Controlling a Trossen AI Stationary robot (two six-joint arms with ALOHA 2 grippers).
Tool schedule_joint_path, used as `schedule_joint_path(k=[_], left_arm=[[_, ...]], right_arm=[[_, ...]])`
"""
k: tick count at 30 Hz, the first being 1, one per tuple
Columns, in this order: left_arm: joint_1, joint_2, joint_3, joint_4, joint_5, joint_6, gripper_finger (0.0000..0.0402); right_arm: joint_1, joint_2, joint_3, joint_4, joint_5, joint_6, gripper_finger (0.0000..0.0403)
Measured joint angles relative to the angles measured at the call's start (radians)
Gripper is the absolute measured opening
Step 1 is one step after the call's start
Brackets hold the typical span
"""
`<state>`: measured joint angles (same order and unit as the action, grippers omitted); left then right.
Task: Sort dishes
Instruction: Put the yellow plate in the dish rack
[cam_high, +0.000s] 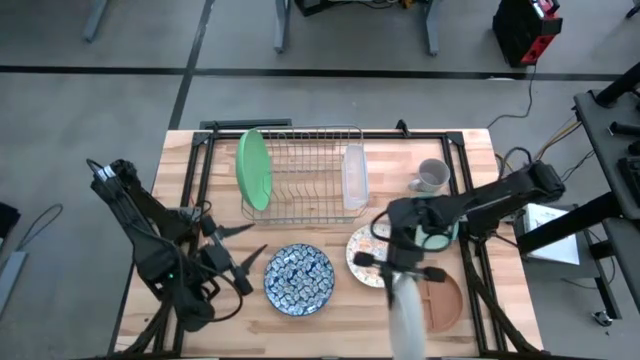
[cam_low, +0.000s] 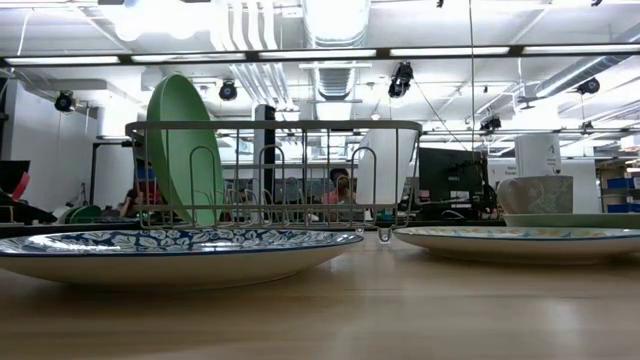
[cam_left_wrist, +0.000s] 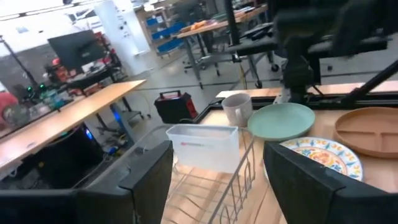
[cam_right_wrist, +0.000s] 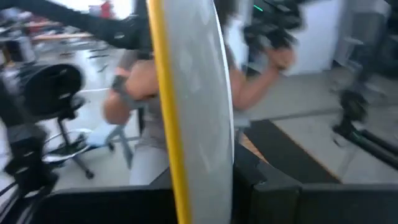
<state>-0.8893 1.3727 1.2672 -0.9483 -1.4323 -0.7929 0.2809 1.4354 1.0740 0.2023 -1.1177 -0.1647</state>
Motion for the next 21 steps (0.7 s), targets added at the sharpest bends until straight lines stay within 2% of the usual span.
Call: schedule_joint_path(k=[5, 7, 9, 13, 16, 18, 21], left_arm=[[0.0, 0.0, -0.068, -0.024, -0.035, -0.046, 0.0234], [0.001, -0.005, -0.07, -0.046, -0.054, -0.047, 0.0233], [0.001, -0.014, -0.07, -0.055, -0.065, -0.046, 0.0233], [0.002, -0.033, -0.07, -0.093, -0.075, -0.047, 0.0233], [0.003, -0.052, -0.071, -0.161, -0.077, -0.052, 0.0233], [0.005, -0.068, -0.071, -0.206, -0.08, -0.059, 0.0233], [0.007, -0.094, -0.071, -0.257, -0.091, -0.056, 0.0233]], right_arm=[[0.029, -0.071, 0.0, -0.076, 0.015, -0.041, 0.0022], [0.028, -0.104, 0.0, -0.137, 0.087, -0.052, 0.0022], [0.023, -0.137, 0.0, -0.222, 0.28, -0.074, 0.0022], [-0.002, -0.2, 0.005, -0.406, 0.79, -0.146, 0.0022], [-0.037, -0.221, 0.058, -0.529, 1.087, -0.21, 0.0022], [-0.072, -0.221, 0.106, -0.577, 1.218, -0.267, 0.0022], [-0.147, -0.195, 0.174, -0.635, 1.257, -0.433, 0.0022]])
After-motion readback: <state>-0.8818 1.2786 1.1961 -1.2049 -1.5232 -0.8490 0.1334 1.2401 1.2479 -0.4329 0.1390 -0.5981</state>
